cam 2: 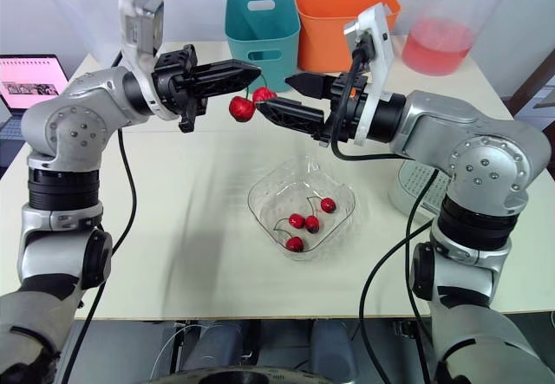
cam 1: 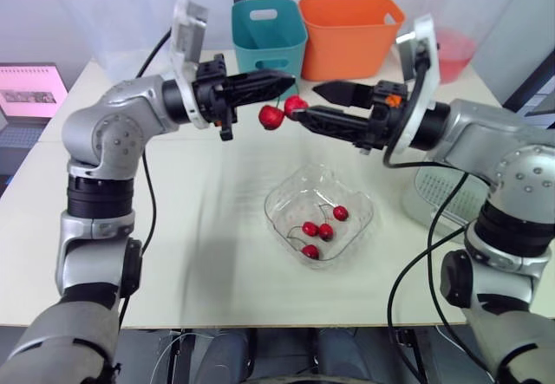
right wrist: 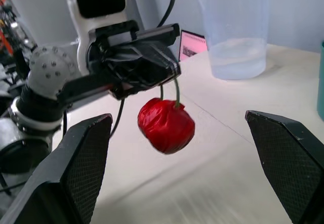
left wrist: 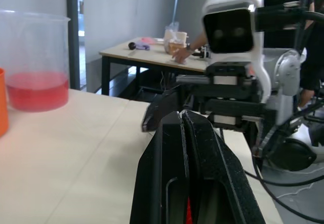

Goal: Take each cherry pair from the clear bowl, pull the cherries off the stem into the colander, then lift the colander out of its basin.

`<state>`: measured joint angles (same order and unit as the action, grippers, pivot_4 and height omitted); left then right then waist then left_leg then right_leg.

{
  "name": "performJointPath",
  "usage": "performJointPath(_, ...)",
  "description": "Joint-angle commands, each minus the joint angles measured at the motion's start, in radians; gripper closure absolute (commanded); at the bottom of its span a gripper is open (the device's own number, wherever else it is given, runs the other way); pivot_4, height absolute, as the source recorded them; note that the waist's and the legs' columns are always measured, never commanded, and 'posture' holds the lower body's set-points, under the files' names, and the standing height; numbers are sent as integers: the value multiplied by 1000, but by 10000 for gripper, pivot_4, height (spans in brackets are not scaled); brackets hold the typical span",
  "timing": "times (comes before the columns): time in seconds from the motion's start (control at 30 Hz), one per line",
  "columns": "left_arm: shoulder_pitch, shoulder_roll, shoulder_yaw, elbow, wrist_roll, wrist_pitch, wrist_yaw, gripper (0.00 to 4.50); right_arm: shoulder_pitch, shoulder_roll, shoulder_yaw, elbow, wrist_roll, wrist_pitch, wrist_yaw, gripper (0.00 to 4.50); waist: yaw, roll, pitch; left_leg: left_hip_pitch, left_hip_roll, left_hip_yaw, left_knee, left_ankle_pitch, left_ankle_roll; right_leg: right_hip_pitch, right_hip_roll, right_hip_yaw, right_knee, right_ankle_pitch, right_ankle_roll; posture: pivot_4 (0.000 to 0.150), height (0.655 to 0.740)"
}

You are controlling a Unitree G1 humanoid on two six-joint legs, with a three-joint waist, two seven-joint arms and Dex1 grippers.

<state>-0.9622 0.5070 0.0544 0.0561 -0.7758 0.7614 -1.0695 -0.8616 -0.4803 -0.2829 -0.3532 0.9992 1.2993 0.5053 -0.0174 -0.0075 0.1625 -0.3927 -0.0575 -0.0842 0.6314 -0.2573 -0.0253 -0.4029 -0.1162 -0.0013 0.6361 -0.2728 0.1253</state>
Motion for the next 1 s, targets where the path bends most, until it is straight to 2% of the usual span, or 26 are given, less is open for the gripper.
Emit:
performJointPath(0.03, -33, 3, 18, -44, -19, 2, -6, 45000, -6, 25, -19, -5, 62, 0, -42, 343, -1, 0, 0, 0, 0, 0, 0, 0, 0, 0, 0, 0, 0, 0, 0, 1500, 7400)
performJointPath(0.4, -36, -15, 10, -49, -13, -7, -8, 45000, 13, 32, 12, -5, 142, -13, -115, 343, -2, 0, 0, 0, 0, 0, 0, 0, 0, 0, 0, 0, 1, 0, 0, 1500, 7400)
performJointPath(0.5, -41, -20, 12, -45, -11, -12, -7, 45000, 14, 32, 18, -2, 150, -23, -128, 8380, -2, 0, 0, 0, 0, 0, 0, 0, 0, 0, 0, 0, 1, 0, 0, 1500, 7400)
performJointPath(0.67, -39, -24, 14, -51, -15, -8, -3, 45000, 16, 34, 24, 0, 170, -34, -146, 32678, -2, 0, 0, 0, 0, 0, 0, 0, 0, 0, 0, 0, 1, 0, 0, 1500, 7400)
performJointPath(0.73, -36, -23, 13, -52, -14, -8, -5, 45000, 18, 31, 27, -1, 180, -38, -148, 39518, -2, 0, 0, 0, 0, 0, 0, 0, 0, 0, 0, 0, 1, 0, 0, 1500, 7400)
performJointPath(1.0, -36, -16, 13, -45, -8, -8, -15, 45000, 48, 1, 40, -7, 200, -43, -134, 39518, -2, 0, 0, 0, 0, 0, 0, 0, 0, 0, 0, 0, 1, 0, 0, 1500, 7400)
